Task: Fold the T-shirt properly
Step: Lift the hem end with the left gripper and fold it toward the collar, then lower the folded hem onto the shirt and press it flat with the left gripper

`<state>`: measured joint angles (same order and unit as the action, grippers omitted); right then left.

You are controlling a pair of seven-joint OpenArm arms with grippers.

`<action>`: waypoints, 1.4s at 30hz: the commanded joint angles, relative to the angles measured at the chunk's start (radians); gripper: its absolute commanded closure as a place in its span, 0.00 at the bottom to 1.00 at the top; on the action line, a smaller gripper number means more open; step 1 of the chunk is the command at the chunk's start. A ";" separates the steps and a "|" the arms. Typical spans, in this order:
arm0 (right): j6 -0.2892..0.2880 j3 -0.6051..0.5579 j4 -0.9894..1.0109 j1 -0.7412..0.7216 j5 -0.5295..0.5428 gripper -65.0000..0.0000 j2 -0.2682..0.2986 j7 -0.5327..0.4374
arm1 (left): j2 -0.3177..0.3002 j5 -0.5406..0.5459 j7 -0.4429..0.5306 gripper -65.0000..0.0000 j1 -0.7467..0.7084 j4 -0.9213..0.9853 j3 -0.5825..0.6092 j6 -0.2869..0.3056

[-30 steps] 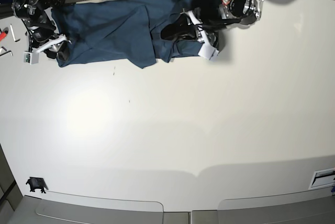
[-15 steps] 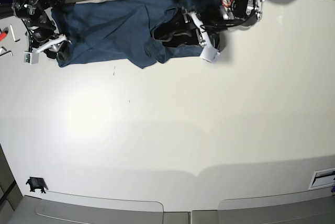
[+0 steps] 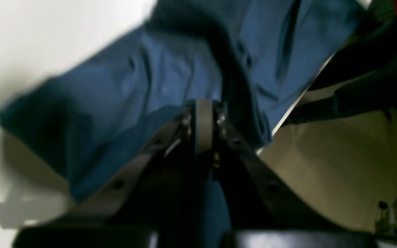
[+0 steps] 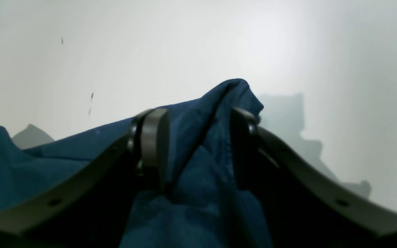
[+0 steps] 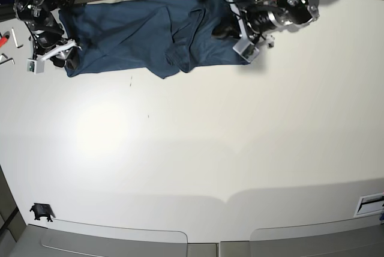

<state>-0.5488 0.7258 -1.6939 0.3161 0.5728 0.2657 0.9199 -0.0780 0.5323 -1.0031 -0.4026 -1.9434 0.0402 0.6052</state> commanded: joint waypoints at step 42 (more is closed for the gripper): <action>-0.004 0.006 -0.014 -0.006 0.014 0.59 0.017 -0.027 | 0.036 -0.277 0.278 1.00 0.150 0.186 0.217 -0.277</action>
<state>-0.5488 0.7258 -1.6939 0.3161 0.5728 0.2657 0.9161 -0.0536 0.2348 -0.7544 -0.2634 -1.7382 0.2550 0.3214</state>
